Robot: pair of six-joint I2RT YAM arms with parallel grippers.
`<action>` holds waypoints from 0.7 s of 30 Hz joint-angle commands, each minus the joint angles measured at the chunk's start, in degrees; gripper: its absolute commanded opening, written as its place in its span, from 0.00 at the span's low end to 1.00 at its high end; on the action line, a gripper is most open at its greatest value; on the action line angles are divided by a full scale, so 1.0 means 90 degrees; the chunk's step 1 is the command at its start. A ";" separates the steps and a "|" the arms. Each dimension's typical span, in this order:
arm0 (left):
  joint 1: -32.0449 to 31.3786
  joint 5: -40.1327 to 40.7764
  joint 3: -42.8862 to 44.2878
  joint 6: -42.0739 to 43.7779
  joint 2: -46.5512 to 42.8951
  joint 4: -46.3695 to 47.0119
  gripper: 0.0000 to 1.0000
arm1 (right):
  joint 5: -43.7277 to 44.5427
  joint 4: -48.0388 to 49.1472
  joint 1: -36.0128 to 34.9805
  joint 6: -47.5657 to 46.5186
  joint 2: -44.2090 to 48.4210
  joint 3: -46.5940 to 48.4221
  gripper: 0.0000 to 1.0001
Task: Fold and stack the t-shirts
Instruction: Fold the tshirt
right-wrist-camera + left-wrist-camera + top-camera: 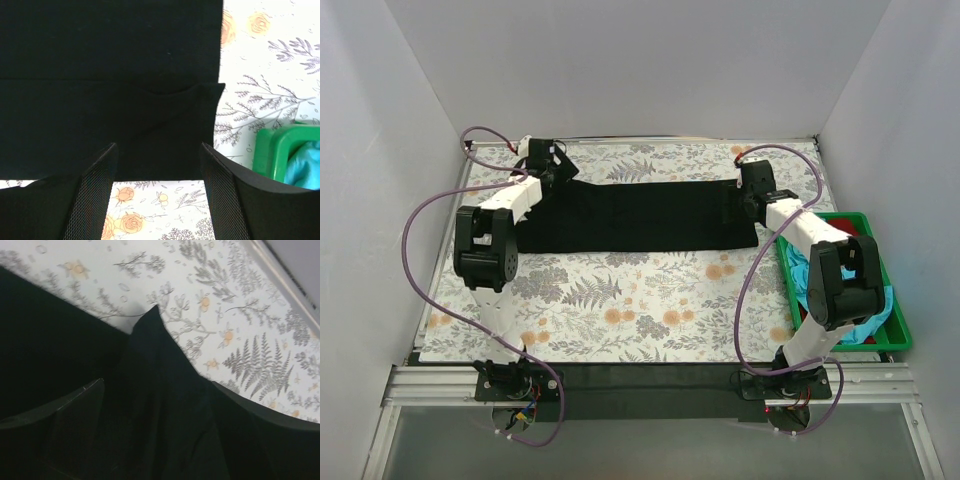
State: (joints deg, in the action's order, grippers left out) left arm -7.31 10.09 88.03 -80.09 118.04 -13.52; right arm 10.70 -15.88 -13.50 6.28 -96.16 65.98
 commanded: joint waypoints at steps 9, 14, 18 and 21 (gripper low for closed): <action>0.0773 0.0637 -0.2407 0.0785 -0.2665 -0.0343 0.79 | -0.0846 0.0143 0.0249 -0.0327 -0.0311 0.0491 0.60; 0.1309 0.1134 -0.3091 0.0375 -0.3047 -0.0490 0.74 | -0.0954 0.0143 0.0425 -0.0269 -0.0478 0.0589 0.57; 0.1506 0.1360 -0.3277 0.0120 -0.2989 -0.0627 0.69 | -0.1091 0.0143 0.0513 -0.0200 -0.0653 0.0628 0.56; 0.1515 0.1223 -0.3238 0.0179 -0.2823 -0.0646 0.69 | -0.1140 0.0143 0.0523 -0.0190 -0.0722 0.0638 0.56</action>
State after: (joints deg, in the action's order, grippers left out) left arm 6.52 19.46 58.50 -77.71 93.19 -19.22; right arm 2.04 -15.90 -8.99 4.32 -102.19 69.32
